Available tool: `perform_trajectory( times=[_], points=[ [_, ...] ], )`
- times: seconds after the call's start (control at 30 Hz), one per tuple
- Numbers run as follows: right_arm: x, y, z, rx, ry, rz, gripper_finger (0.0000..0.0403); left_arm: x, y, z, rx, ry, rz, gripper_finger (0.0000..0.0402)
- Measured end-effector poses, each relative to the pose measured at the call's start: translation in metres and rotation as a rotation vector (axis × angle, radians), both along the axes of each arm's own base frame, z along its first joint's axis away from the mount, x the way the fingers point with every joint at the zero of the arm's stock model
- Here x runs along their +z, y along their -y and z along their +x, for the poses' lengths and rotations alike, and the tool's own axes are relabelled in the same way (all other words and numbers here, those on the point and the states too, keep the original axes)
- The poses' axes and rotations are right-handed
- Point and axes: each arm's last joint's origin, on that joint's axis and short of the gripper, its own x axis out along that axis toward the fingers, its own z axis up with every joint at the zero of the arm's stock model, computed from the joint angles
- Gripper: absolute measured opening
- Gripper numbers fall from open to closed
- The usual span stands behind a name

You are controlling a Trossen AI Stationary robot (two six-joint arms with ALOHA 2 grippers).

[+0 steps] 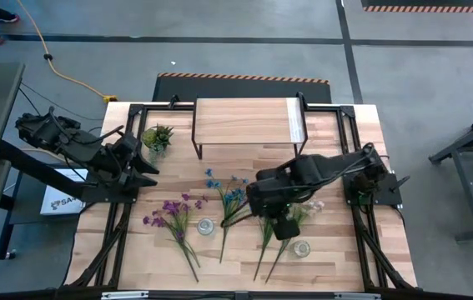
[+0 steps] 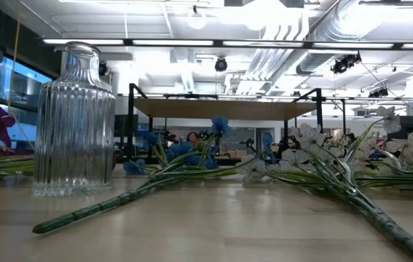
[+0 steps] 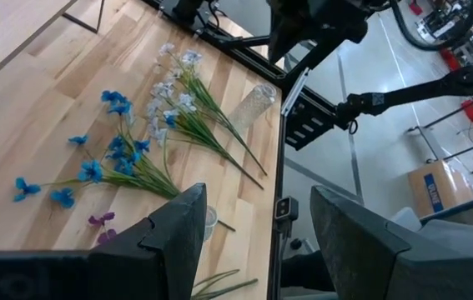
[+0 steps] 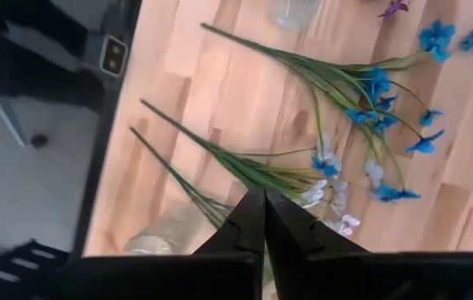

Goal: Pick and place flowers into a vace then onto a shelf
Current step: Put the left white flowers into the right transparent vase

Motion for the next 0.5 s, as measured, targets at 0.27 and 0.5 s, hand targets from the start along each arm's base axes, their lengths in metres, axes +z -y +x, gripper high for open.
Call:
perform_trajectory(
  times=[0.27,0.5],
  points=[
    [-0.006,0.007,0.013,0.042,0.036,-0.012,0.0001,-0.001,0.001,0.002,-0.001,-0.008,0.003,0.0248],
    [-0.013,0.006,0.018,0.076,0.028,-0.029,0.0001,-0.001,0.001,0.002,-0.002,-0.008,0.003,0.0248]
  ],
)
